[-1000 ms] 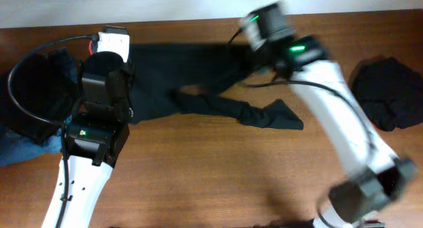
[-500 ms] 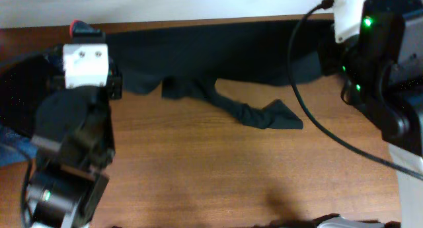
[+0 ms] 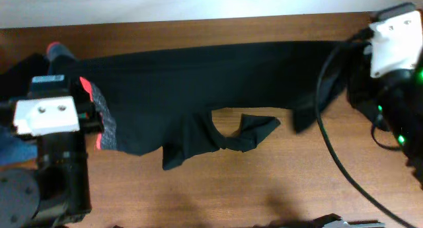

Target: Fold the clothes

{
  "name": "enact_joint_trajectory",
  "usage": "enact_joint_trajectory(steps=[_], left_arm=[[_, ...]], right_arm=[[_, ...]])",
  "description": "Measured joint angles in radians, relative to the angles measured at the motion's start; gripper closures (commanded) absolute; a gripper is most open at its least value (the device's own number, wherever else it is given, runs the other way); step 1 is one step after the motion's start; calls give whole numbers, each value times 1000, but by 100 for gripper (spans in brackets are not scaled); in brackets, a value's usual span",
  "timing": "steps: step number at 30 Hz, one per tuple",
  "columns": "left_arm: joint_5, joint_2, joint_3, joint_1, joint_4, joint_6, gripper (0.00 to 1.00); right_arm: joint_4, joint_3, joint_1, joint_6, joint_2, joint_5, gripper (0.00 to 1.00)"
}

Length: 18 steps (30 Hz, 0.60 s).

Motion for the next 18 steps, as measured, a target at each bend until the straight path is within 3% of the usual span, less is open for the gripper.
enact_joint_trajectory(steps=[11,18], left_arm=[[75,-34,0,0,-13,-3,99],[103,-28,0,0,-102,-60,99]], right_arm=[[-31,0,0,8,-77,0,96],[-76,2,0,22,-64,0,96]])
